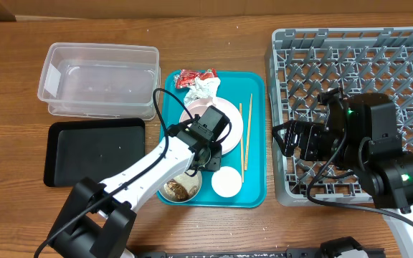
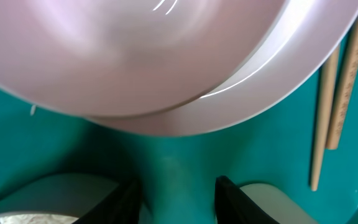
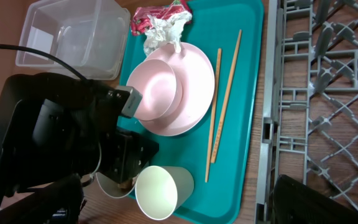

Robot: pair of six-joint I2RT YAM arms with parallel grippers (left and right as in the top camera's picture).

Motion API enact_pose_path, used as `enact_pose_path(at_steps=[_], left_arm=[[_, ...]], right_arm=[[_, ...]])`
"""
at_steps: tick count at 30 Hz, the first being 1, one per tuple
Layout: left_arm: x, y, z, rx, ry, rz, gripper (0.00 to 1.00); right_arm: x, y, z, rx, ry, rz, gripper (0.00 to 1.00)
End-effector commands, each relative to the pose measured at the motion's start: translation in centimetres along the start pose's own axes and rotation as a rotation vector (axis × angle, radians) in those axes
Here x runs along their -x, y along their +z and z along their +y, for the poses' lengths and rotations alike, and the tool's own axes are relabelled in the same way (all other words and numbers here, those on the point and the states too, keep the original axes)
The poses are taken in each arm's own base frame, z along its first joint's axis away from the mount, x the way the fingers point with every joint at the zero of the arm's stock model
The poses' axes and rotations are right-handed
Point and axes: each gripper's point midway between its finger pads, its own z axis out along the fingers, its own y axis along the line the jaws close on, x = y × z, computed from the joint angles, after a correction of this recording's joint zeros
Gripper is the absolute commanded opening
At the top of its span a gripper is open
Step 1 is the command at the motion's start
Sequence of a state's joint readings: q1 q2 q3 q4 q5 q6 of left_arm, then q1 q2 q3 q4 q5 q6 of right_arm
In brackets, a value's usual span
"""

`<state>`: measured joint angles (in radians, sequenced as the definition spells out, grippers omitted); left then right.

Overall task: Sort waste into correct bins and load items into the dishwasher
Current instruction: 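Lift the rice bowl with the left gripper toward the black tray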

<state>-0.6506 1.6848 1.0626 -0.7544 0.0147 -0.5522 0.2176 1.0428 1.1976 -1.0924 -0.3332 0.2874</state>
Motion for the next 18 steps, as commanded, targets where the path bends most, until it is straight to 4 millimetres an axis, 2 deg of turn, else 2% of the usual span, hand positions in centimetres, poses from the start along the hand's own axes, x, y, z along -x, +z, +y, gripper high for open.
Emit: enact_pose_path(at_steps=[1,5,8,12,18], left_arm=[[1.5,-2.6,-0.4,-0.003,-0.018,-0.065,0.4],[1.3,-4.7,-0.1,0.007,-0.06,-0.072,0.42],[0.7,-4.7,0.7,0.042,-0.11,-0.056,0.42],[-0.4,-3.9,1.1,0.061,-0.184,-0.014,0.45],[-2.3,-1.4,2.0,0.107,-0.257,0.066,0.45]], right_arm=[[0.7,-0.6,0.7,0.014,-0.021,-0.026,1.0],[0.7,-0.6,0.6,0.013,-0.02,-0.025,1.0],[0.7,-0.6,0.6,0.013,-0.02,-0.024,1.0],[0.6,-0.5,0.6,0.012,-0.02,-0.023,1.0],[0.6,-0.3,0.5,0.011,-0.018,-0.018,1.0]])
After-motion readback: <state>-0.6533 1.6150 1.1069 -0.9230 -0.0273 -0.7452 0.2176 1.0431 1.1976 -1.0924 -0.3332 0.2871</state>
